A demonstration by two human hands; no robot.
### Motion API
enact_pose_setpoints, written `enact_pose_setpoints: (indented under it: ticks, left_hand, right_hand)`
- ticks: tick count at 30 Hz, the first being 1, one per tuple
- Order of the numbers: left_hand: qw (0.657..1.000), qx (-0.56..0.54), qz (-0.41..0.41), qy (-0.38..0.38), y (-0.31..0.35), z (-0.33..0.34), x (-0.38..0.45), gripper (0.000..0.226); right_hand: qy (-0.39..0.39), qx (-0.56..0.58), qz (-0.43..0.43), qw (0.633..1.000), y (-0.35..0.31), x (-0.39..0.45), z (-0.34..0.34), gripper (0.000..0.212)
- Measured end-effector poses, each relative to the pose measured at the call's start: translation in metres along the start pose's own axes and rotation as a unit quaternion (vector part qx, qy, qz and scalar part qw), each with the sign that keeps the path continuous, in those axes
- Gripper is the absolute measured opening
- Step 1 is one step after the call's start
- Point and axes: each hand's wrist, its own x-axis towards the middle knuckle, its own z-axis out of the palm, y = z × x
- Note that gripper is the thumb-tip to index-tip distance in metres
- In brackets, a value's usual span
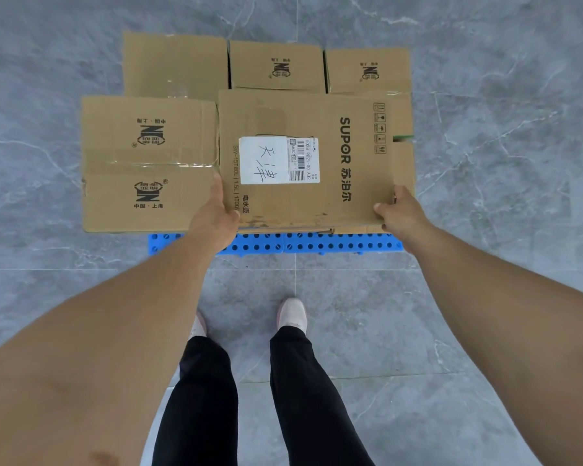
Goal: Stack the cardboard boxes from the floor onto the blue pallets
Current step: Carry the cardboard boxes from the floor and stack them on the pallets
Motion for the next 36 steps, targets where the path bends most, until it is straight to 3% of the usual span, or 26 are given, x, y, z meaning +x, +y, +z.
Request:
enact_pose_setpoints:
  ticks: [11,20,27,31,36]
  left_hand:
    - [0.999,-0.009,0.019,0.035,0.018,-0.012,-0.031,0.076]
    - [0.992,-0.048,0.034,0.112,0.015,-0.092,-0.122,0.065]
    - [0.986,-0.059,-0.031,0.154,-0.054,-0.172,-0.2,0.059]
    - [0.976,-0.093,-0.048,0.191,-0.1,-0.222,-0.238,0.064]
    - [0.946,-0.14,-0.052,0.288,-0.161,-0.296,-0.275,0.067]
  right_hand:
    - [0.04,-0.151,0.015,0.988,-0.038,-0.038,-0.001,0.062]
    - [0.028,-0.289,-0.121,0.949,-0.115,-0.152,0.003,0.05]
    - [-0.022,-0.379,-0.218,0.899,-0.185,-0.253,0.057,0.047]
    - [-0.056,-0.357,-0.246,0.899,-0.232,-0.314,0.11,0.038]
    - [-0.064,-0.327,-0.357,0.873,-0.294,-0.393,0.181,0.034]
